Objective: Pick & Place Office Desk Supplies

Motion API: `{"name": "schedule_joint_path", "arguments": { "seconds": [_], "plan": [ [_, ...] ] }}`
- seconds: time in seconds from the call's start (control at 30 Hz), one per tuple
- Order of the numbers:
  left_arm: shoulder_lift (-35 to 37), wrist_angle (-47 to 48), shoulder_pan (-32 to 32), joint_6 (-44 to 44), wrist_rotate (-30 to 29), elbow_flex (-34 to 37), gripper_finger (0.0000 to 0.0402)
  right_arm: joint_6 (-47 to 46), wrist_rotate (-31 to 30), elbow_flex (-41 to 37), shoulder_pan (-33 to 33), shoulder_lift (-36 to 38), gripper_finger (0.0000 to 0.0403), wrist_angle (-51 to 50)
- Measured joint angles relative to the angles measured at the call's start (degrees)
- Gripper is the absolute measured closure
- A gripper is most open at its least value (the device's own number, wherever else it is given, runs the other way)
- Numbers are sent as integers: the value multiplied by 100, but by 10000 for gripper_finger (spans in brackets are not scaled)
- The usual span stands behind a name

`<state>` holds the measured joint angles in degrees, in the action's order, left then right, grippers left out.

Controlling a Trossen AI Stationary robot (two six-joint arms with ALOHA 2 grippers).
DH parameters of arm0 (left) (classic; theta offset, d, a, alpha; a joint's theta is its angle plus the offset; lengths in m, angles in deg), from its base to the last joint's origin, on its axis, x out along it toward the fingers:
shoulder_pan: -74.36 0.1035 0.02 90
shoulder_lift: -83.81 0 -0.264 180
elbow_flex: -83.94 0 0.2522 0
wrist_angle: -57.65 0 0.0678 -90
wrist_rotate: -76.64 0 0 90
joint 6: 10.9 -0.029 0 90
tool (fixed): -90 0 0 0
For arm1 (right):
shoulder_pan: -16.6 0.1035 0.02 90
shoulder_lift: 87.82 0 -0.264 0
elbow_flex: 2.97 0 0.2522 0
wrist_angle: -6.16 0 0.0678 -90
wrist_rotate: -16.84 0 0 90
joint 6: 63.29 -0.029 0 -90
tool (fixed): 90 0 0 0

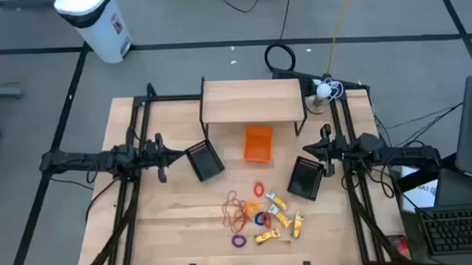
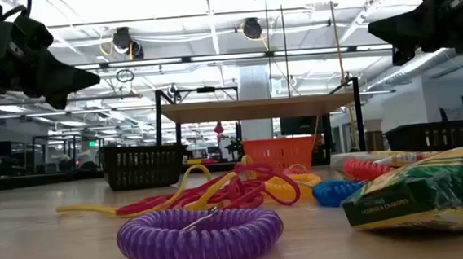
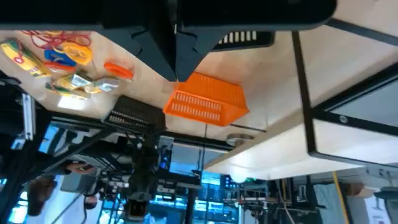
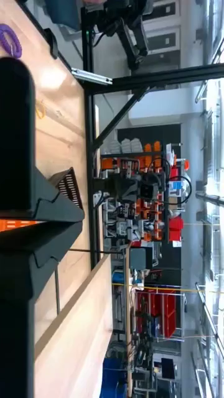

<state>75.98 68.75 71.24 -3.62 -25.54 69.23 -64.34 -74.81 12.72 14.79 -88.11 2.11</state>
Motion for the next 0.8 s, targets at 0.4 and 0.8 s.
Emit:
{"name": "schedule_joint_path", "arguments": {
  "seconds": [0.4,0.8],
  "plan": [
    [-353,52,-39,35,10,-2,387,-113,7,0,0,0,403,-273],
    [-606,58,-36,88,-88,-2,392,-64,-8,0,2,-16,403,-331]
  ]
}}
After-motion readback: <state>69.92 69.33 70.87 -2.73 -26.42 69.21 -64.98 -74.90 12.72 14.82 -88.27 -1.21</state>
